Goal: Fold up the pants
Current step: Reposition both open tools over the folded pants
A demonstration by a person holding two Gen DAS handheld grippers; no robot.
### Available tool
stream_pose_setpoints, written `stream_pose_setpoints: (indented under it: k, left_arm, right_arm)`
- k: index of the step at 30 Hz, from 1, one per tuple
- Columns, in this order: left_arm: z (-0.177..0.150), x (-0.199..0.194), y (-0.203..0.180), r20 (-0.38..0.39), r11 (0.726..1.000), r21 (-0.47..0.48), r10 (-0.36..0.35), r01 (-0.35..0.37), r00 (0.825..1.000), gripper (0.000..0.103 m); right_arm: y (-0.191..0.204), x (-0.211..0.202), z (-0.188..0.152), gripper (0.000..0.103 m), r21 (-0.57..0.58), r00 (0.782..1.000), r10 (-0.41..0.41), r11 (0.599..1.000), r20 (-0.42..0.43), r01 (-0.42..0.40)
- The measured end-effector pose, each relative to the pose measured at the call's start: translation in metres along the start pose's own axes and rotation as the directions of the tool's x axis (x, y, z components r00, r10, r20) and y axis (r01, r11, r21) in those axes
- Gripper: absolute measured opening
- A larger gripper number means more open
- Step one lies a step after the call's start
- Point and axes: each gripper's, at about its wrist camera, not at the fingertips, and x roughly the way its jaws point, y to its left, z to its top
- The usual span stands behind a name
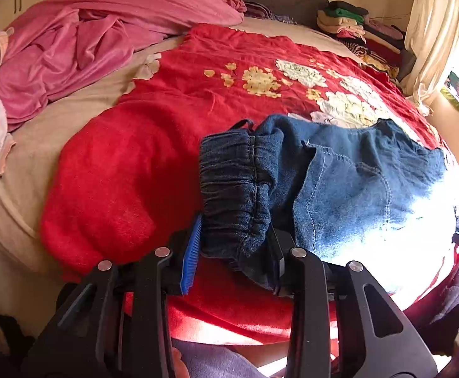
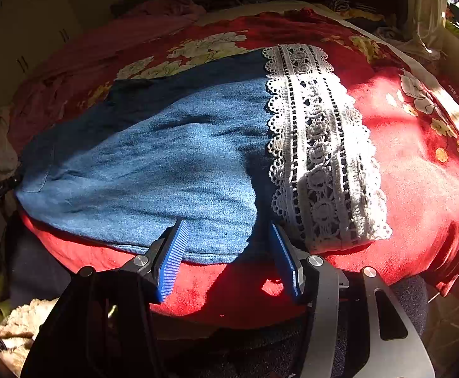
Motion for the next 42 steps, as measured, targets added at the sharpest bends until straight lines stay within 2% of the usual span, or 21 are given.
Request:
stream_pose_setpoints:
  k: [3,5,10,14,17,18,20,23,25,27,29,31,36,39,42]
  left_arm:
    - [0.0,0.0,0.002,0.004,1.0,-0.027,-0.01,0.01,1.0,0.03]
    - [0.003,-0.008,0.009,0.005,0.999,-0.047,-0.019,0.019,1.0,0.048]
    - [0.01,-0.047,0.012,0.094,1.0,-0.03,0.005,-0.002,0.996,0.056]
    - [0.026,-0.066,-0.01,0.149,0.999,0.025,-0.037,0.033,0.988,0.063]
    - [0.042,-0.061,-0.042,0.145,0.993,0.085,-0.095,0.083,0.985,0.064]
    - [0.047,-0.057,-0.055,0.141,0.989,0.109,-0.114,0.099,0.983,0.064]
    - [0.056,-0.047,-0.081,0.122,0.977,0.152,-0.169,0.15,0.978,0.064]
    - [0.07,-0.025,-0.123,0.069,0.95,0.232,-0.228,0.207,0.971,0.064]
    - [0.078,-0.007,-0.149,0.024,0.927,0.29,-0.258,0.24,0.966,0.064]
    - [0.085,0.01,-0.172,-0.007,0.903,0.353,-0.258,0.243,0.966,0.064]
    - [0.094,0.026,-0.188,-0.042,0.884,0.389,-0.263,0.258,0.964,0.064]
    - [0.104,0.041,-0.198,-0.08,0.873,0.404,-0.265,0.274,0.961,0.064]
    - [0.124,0.077,-0.209,-0.14,0.87,0.401,-0.251,0.287,0.958,0.064]
    - [0.127,0.099,-0.211,-0.233,0.86,0.378,-0.27,0.343,0.934,0.064]
    - [0.124,0.116,-0.211,-0.263,0.867,0.364,-0.256,0.341,0.93,0.064]
  right_arm:
    - [0.001,-0.003,0.001,0.052,0.001,1.0,0.004,1.0,-0.005,-0.004]
    - [-0.001,-0.011,0.003,0.052,0.023,1.0,0.011,1.0,0.019,-0.011]
    - [0.006,-0.027,0.016,0.052,0.023,0.994,0.065,0.998,0.09,-0.067]
    - [0.015,-0.021,0.031,0.052,-0.009,0.991,0.097,0.995,0.092,-0.097]
    - [0.015,-0.015,0.041,0.053,-0.018,0.991,0.098,0.995,0.095,-0.096]
    - [0.014,-0.013,0.043,0.056,-0.016,0.991,0.098,0.995,0.096,-0.097]
    - [0.008,-0.008,0.044,0.059,-0.007,0.993,0.078,0.997,0.086,-0.078]
    - [-0.006,0.011,0.036,0.06,0.033,0.999,0.039,0.999,0.017,-0.039]
    - [-0.01,0.01,0.033,0.06,0.06,0.997,0.061,0.996,0.037,-0.063]
    - [-0.009,0.006,0.032,0.06,0.052,0.997,0.065,0.996,0.046,-0.067]
    - [-0.01,-0.003,0.033,0.059,0.058,0.992,0.09,0.994,0.084,-0.095]
    - [-0.01,-0.014,0.038,0.059,0.04,0.989,0.084,0.995,0.125,-0.089]
    - [-0.014,-0.015,0.061,0.06,0.016,0.986,0.088,0.996,0.142,-0.092]
    - [-0.012,-0.003,0.073,0.06,0.006,0.987,0.095,0.995,0.129,-0.097]
    - [-0.013,0.014,0.079,0.06,0.026,0.992,0.09,0.995,0.092,-0.093]
